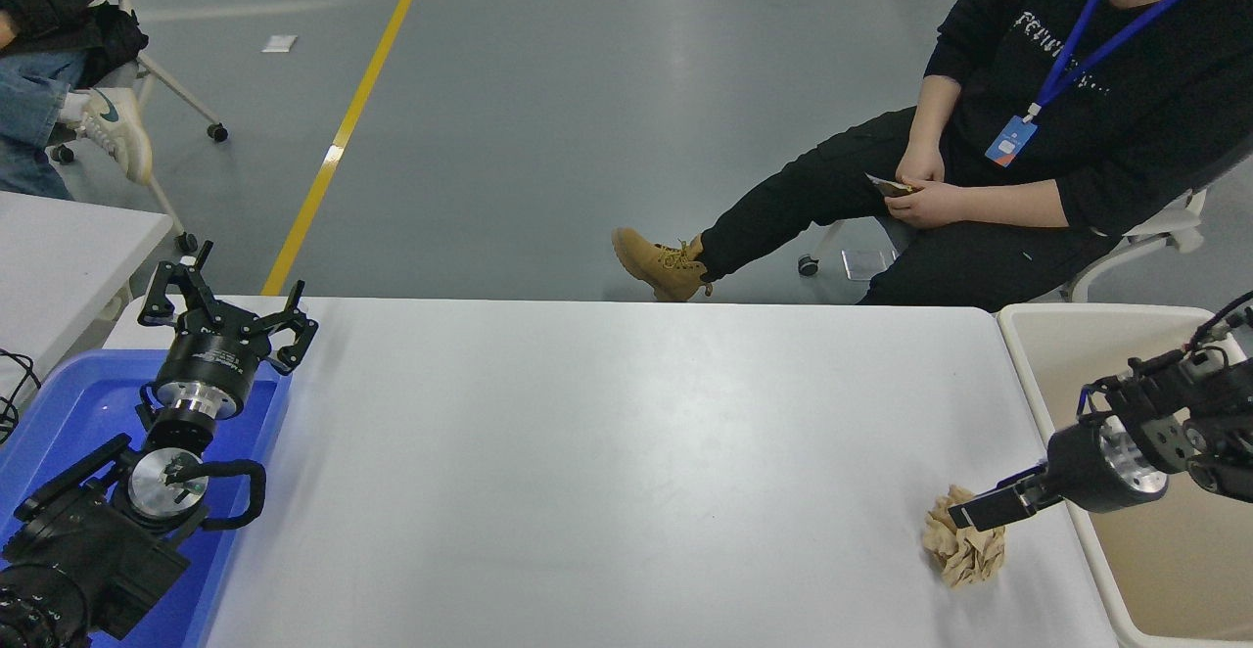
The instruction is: Clean the table surface
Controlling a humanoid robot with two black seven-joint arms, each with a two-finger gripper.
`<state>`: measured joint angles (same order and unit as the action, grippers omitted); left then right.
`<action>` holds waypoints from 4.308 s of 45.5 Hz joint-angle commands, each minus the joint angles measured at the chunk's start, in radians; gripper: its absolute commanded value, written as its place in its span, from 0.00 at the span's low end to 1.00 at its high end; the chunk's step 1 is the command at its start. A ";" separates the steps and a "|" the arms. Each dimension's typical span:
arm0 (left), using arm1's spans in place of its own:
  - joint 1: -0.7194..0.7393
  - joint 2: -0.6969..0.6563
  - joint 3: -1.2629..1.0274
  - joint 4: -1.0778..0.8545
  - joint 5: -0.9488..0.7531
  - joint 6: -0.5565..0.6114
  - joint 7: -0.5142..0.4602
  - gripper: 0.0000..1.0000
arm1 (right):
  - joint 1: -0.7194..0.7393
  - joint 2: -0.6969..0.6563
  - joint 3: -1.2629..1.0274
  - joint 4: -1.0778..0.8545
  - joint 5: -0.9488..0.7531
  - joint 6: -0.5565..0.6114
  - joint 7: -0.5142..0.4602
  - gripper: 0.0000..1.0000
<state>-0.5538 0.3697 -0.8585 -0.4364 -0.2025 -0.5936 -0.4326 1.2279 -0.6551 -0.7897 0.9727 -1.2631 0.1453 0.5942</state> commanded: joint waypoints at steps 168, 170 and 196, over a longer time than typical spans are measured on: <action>0.000 0.000 -0.001 -0.001 0.000 0.000 0.000 1.00 | -0.347 0.180 1.377 -0.601 1.002 -0.013 -0.244 0.00; 0.000 0.000 -0.001 -0.001 0.000 0.000 0.000 1.00 | -0.360 0.181 1.418 -0.606 1.018 -0.013 -0.266 0.00; 0.000 0.000 -0.001 -0.001 0.000 0.001 0.000 1.00 | -0.481 0.249 1.810 -0.591 1.050 -0.006 -0.301 0.00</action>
<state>-0.5538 0.3697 -0.8584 -0.4366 -0.2025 -0.5933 -0.4326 0.7896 -0.4306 0.8778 0.3726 -0.2380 0.1284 0.3014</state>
